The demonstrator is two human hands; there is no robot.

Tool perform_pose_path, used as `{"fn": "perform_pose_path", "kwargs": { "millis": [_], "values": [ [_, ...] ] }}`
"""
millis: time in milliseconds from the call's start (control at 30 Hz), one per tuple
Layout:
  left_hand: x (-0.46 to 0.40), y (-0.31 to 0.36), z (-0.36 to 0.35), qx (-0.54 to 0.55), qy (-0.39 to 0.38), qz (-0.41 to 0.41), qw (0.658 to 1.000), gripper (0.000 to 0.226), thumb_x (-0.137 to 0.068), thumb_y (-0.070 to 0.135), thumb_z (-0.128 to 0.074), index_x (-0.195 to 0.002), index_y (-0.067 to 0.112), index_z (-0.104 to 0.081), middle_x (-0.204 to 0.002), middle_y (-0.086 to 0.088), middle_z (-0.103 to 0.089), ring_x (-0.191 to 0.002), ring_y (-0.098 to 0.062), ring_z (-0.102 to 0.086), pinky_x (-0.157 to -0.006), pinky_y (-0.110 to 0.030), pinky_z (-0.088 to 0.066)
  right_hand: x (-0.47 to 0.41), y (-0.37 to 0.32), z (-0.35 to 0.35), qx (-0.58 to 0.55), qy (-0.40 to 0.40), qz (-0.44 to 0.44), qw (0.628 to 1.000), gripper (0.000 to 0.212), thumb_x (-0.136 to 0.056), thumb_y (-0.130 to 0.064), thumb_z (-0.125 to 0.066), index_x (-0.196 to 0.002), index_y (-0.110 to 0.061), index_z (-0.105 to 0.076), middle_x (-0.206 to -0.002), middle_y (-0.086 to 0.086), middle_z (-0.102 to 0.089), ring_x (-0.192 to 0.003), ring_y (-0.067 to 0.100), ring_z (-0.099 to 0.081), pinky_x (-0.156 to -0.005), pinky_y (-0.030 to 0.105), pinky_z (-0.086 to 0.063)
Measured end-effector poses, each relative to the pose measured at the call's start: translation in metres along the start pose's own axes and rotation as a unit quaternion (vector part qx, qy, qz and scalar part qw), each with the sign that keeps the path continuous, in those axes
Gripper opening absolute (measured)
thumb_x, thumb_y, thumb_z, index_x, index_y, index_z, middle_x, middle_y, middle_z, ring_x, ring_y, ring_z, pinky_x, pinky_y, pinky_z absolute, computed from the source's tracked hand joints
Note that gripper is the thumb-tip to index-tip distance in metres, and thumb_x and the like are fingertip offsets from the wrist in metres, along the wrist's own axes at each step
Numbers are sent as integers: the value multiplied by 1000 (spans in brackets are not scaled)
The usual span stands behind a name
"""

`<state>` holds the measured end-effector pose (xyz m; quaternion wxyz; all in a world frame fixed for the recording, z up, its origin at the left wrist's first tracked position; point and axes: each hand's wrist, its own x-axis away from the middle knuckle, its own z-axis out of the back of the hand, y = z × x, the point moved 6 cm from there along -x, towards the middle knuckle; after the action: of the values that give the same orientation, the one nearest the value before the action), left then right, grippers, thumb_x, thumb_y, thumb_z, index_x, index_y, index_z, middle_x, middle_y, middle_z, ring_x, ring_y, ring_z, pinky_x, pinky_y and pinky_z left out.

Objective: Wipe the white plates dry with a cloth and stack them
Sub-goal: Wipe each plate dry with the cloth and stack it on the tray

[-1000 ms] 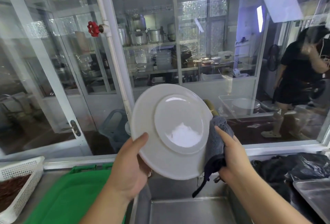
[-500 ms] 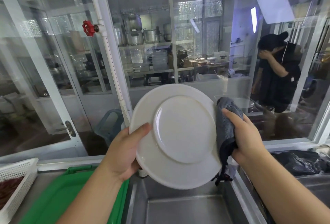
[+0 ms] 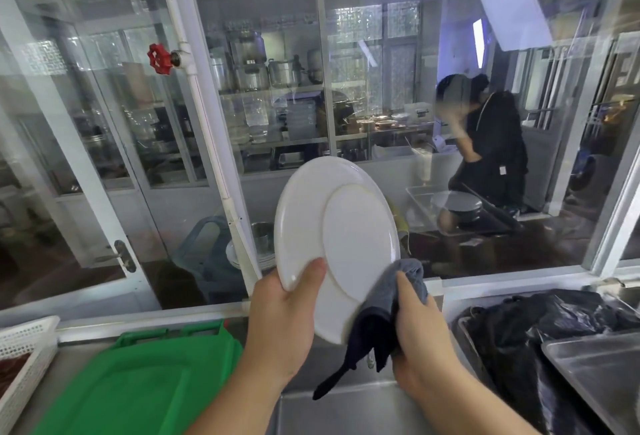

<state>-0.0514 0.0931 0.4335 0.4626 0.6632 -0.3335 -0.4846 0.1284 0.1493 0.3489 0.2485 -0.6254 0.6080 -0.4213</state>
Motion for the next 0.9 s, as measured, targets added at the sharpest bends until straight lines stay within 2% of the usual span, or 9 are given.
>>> {"fn": "perform_pose_path", "kwargs": {
  "millis": [200, 300, 367, 433, 533, 633, 767, 833, 900],
  "values": [
    [-4, 3, 6, -101, -26, -16, 994, 26, -74, 71, -65, -92, 58, -79, -95, 19, -81, -90, 1, -75, -68, -14, -56, 22, -1, 11, 159, -86, -105, 978, 30, -105, -34, -62, -113, -6, -68, -84, 11, -81, -68, 25, -78, -51, 28, -57],
    [-9, 0, 16, -127, -16, -3, 992, 34, -72, 73, -66, -89, 48, -81, -94, 13, -82, -92, -8, -76, -75, -31, -63, 25, -15, 20, 228, -97, -120, 961, 34, -97, -30, -70, -114, -1, -74, -97, 18, -80, -88, 32, -79, -74, 37, -62],
    [-10, -2, 23, -126, -15, 2, 992, 35, -72, 71, -66, -93, 48, -81, -95, 12, -82, -93, -9, -76, -81, -37, -62, 26, -32, 25, 220, -89, -102, 966, 35, -93, -29, -71, -109, 1, -77, -99, 21, -79, -92, 38, -77, -84, 45, -62],
    [-10, -2, 25, -140, -29, 0, 990, 34, -74, 72, -64, -95, 51, -79, -93, 12, -81, -89, -7, -75, -78, -34, -61, 26, -54, 25, 188, -88, -59, 976, 31, -98, -31, -66, -108, -3, -75, -97, 19, -80, -88, 35, -78, -74, 43, -61],
    [-6, -2, 23, -241, -42, -32, 969, 56, -76, 77, -58, -81, 25, -78, -81, 5, -76, -74, -12, -71, -58, -22, -52, 22, -68, 23, 66, -68, -84, 992, 30, -99, -28, -61, -113, -3, -71, -97, 21, -79, -94, 40, -77, -79, 48, -61],
    [-1, 3, 9, -333, -94, -83, 935, 62, -83, 73, -53, -71, 15, -71, -68, 1, -71, -61, -14, -65, -51, -27, -48, 23, -67, 11, 26, -73, -105, 992, 32, -100, -23, -60, -120, 1, -70, -107, 24, -77, -95, 39, -75, -94, 55, -59],
    [11, 7, -17, -459, -200, -202, 842, 31, -95, 59, -49, -78, 34, -45, -57, 12, -55, -63, -12, -56, -51, -20, -32, 24, -63, 0, 10, -118, -96, 988, 44, -96, -27, -61, -130, -1, -70, -123, 26, -72, -120, 45, -67, -108, 62, -50],
    [17, 10, -27, -501, -231, -295, 781, 9, -99, 45, -56, -96, 36, -57, -64, 6, -61, -63, -21, -57, -53, -31, -37, 25, -63, -3, 5, -144, -100, 984, 59, -89, -49, -63, -124, -3, -75, -123, 25, -73, -116, 42, -70, -99, 54, -57],
    [19, 8, -31, -548, -238, -344, 724, 23, -94, 36, -71, -116, 31, -76, -72, 4, -71, -63, -26, -66, -49, -31, -48, 24, -60, -3, -9, -161, -115, 980, 77, -87, -67, -62, -124, -1, -75, -126, 25, -72, -116, 42, -71, -95, 50, -59]
  ]
}}
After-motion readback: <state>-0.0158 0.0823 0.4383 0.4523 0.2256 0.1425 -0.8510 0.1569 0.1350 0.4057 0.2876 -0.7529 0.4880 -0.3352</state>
